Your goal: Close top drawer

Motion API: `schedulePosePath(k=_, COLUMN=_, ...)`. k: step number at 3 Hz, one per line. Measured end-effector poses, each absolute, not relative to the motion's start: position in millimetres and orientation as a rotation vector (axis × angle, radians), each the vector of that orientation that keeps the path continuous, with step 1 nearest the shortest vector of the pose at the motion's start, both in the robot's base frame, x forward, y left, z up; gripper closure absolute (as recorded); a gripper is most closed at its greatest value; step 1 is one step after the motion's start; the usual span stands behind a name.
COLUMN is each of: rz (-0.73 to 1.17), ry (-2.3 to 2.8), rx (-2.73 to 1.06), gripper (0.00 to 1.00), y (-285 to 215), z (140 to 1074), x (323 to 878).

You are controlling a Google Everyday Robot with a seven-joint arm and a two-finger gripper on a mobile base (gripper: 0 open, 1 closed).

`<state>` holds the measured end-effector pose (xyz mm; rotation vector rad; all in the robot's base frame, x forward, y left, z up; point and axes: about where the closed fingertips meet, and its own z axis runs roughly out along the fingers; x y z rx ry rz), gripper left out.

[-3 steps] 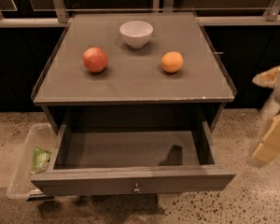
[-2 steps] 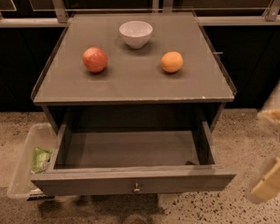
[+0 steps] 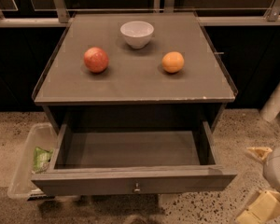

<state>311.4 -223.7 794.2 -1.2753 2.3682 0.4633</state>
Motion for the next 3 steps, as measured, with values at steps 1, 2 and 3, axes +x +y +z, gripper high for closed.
schedulePosePath(k=1, rz=0.471, ry=2.349, rx=-1.261, gripper=0.0, y=-222.6, z=789.8, x=305.9)
schedulePosePath(k=2, rz=0.573, ry=2.348, rx=-1.143, gripper=0.0, y=-223.6, z=750.4, x=289.4)
schedulePosePath(k=3, rz=0.672, ry=2.327, rx=-1.071, gripper=0.0, y=-214.1, z=708.3, x=281.7)
